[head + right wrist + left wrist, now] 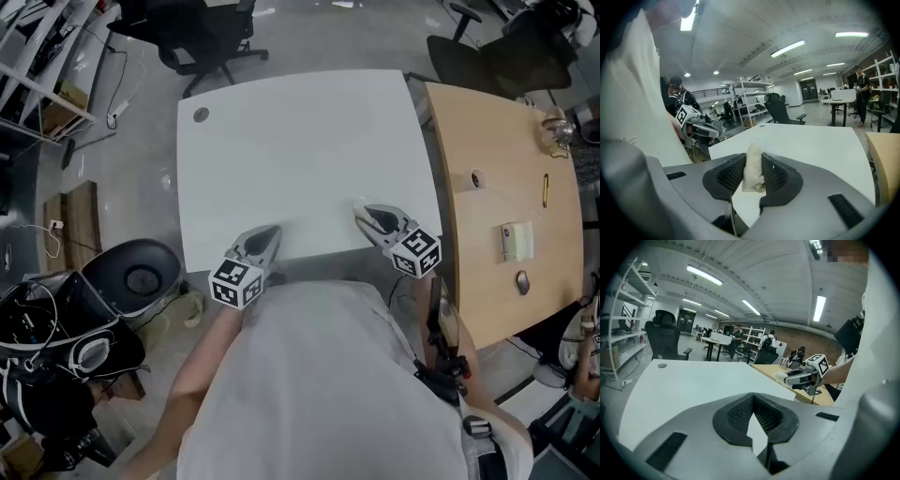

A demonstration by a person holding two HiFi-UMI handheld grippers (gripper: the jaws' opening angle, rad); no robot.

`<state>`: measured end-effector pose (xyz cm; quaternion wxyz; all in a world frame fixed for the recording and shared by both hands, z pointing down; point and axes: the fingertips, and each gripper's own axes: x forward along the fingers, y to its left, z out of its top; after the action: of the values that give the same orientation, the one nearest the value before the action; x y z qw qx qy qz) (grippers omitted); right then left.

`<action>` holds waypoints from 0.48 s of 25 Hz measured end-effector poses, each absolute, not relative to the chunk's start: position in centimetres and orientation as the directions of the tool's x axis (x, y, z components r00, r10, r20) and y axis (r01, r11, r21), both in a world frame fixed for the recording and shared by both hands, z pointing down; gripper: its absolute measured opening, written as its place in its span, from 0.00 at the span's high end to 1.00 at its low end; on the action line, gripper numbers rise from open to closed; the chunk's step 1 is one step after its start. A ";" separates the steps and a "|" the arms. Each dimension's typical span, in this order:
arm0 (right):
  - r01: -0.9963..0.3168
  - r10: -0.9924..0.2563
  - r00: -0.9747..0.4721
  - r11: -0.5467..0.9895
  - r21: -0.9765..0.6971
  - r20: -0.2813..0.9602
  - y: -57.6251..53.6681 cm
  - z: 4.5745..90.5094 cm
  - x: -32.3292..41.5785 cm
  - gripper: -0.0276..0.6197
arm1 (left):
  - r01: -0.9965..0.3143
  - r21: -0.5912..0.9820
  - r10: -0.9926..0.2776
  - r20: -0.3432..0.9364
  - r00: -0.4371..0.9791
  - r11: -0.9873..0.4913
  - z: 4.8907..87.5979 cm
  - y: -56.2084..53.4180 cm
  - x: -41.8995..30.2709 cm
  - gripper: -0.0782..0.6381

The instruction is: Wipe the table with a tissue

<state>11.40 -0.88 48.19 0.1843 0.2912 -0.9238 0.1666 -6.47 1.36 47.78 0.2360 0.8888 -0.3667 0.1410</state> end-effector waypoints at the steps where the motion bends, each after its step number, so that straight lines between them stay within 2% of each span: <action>1: -0.598 -0.477 -0.765 0.775 -0.203 0.433 -0.9 48.1 11.7 0.80 | -0.722 0.316 -0.590 0.423 0.687 -0.615 47.8 1.6 -6.0 0.88; 12: -0.566 -0.447 -0.783 0.800 -0.199 0.432 0.0 48.6 14.8 0.80 | -0.750 0.300 -0.630 0.411 0.659 -0.589 47.7 3.1 -1.7 0.88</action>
<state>14.85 -0.02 48.58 0.1852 0.2722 -0.9304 0.1612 -1.71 3.12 47.71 0.2285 0.8817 -0.3912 0.1315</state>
